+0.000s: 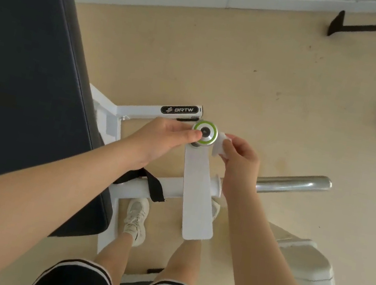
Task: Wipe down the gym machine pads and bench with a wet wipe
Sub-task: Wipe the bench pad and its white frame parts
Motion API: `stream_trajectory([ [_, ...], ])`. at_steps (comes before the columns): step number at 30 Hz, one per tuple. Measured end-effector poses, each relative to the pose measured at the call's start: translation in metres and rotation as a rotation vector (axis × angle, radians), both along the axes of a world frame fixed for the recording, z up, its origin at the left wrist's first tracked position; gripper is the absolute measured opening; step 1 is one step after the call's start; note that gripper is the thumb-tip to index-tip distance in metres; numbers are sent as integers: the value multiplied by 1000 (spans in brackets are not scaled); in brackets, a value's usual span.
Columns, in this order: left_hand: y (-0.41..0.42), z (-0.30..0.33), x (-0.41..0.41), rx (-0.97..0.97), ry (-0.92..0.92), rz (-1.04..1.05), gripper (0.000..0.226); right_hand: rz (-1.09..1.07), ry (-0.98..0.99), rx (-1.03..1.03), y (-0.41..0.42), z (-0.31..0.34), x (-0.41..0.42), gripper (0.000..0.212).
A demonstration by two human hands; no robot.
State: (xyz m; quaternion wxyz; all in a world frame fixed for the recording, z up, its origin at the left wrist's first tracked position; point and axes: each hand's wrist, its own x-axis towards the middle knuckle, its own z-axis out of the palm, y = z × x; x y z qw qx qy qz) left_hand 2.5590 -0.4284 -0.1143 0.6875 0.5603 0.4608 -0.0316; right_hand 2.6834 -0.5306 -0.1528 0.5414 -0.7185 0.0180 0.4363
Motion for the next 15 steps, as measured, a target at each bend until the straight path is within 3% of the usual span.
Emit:
stream_trajectory([
  [2,-4,-2,1,-52,-2,61,31,184,-107,-136,14,-21,17,17],
  [5,-12,-4,5,-102,3,227,32,478,-206,-122,41,-36,27,15],
  [9,-21,0,8,-168,-14,361,30,802,-188,37,50,-19,35,27],
  [11,-25,1,11,-160,-18,424,18,923,-176,146,50,0,49,27],
  [15,-34,-2,13,-168,-11,551,15,914,-95,382,57,34,58,32],
])
